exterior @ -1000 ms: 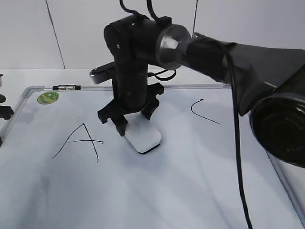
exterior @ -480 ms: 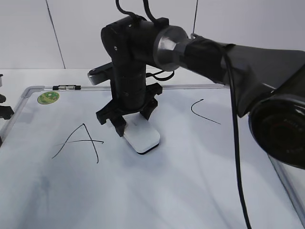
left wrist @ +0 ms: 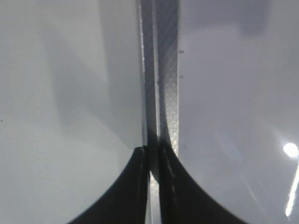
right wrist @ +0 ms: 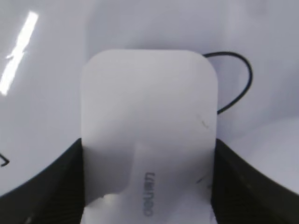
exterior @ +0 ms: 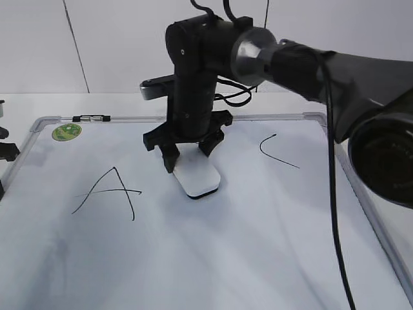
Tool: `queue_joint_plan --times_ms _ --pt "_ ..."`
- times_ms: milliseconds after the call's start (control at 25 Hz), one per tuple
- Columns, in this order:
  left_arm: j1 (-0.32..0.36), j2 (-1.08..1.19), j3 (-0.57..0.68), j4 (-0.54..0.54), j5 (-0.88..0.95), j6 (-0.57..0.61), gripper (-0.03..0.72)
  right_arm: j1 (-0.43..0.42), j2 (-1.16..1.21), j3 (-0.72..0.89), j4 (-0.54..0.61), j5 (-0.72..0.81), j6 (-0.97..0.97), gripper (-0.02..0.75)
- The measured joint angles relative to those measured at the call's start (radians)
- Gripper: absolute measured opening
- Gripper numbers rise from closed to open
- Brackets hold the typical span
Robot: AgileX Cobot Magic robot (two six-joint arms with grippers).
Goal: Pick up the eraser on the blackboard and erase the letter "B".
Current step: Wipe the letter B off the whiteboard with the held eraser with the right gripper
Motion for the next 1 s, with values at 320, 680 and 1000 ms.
queue_joint_plan --times_ms 320,680,1000 --pt "0.000 0.000 0.000 -0.003 0.000 0.000 0.024 -0.023 0.002 0.000 0.000 -0.018 0.015 0.554" --pt "0.000 0.000 0.000 -0.006 0.000 0.000 0.024 -0.028 0.010 0.000 0.017 -0.038 0.020 0.594" --pt "0.000 0.000 0.000 -0.008 0.000 0.000 0.024 -0.029 -0.007 0.012 0.016 -0.048 0.020 0.594"
